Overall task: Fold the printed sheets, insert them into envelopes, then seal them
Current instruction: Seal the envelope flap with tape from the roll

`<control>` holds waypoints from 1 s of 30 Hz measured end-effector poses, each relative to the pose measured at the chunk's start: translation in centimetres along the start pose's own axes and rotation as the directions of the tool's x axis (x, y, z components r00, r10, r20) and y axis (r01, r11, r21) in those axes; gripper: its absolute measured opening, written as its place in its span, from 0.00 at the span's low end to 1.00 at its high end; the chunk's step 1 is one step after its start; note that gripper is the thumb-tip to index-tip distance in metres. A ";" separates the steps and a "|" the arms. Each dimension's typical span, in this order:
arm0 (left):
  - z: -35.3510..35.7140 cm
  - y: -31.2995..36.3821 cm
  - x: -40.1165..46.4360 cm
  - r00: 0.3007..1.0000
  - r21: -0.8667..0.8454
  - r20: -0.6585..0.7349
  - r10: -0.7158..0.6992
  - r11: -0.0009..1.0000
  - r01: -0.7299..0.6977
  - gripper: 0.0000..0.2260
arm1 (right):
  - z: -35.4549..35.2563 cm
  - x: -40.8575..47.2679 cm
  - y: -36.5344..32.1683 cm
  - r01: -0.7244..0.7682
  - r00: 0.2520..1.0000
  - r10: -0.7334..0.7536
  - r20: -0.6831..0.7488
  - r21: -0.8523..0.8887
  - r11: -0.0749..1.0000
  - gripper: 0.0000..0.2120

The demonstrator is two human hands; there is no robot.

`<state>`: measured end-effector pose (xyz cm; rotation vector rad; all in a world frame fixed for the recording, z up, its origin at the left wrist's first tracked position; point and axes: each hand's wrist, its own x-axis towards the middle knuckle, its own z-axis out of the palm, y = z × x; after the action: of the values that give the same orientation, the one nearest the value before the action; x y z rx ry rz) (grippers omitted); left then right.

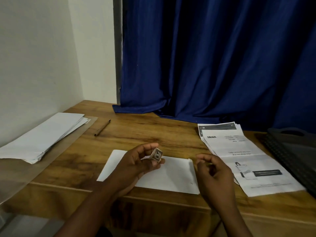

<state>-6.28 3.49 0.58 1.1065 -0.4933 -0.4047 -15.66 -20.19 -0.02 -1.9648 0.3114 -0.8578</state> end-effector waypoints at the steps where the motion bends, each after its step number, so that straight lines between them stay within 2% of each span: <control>1: -0.2 -0.1 0.0 1.000 0.011 -0.004 -0.001 1.000 0.001 0.23 | 0.2 -0.3 -0.4 0.039 0.999 -0.039 0.013 0.000 0.999 0.05; 4: -0.3 -0.2 -0.2 1.000 0.100 -0.020 -0.003 0.995 0.005 0.25 | 1.5 -1.1 -2.3 0.147 0.986 -0.147 0.083 0.013 0.989 0.06; 7: -0.1 0.0 -0.5 0.999 0.267 -0.032 0.008 0.964 0.001 0.26 | 3.3 -1.4 -4.0 0.226 0.957 -0.231 0.175 0.046 0.973 0.05; 10: 0.1 0.2 -0.8 0.998 0.436 -0.029 0.048 0.900 -0.031 0.24 | 4.6 -1.6 -3.9 0.212 0.942 -0.221 0.254 0.060 0.975 0.08; 15: 0.8 0.2 -1.0 0.996 0.564 -0.020 0.088 0.823 -0.062 0.22 | 4.9 -1.8 -2.6 0.204 0.938 -0.212 0.275 0.057 0.977 0.13; 20: 1.0 0.0 -1.1 0.993 0.654 -0.015 0.118 0.753 -0.080 0.24 | 4.7 -1.7 -2.6 0.183 0.946 -0.204 0.251 0.105 0.977 0.12; 30: 0.9 0.2 -1.0 0.994 0.658 -0.010 0.110 0.749 -0.076 0.24 | 4.5 -1.8 -2.4 0.114 0.958 -0.157 0.242 0.181 0.977 0.09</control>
<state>-7.65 3.46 0.93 1.7677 -0.6716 -0.1010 -14.18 -14.97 -0.29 -1.9294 -0.0454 -0.6826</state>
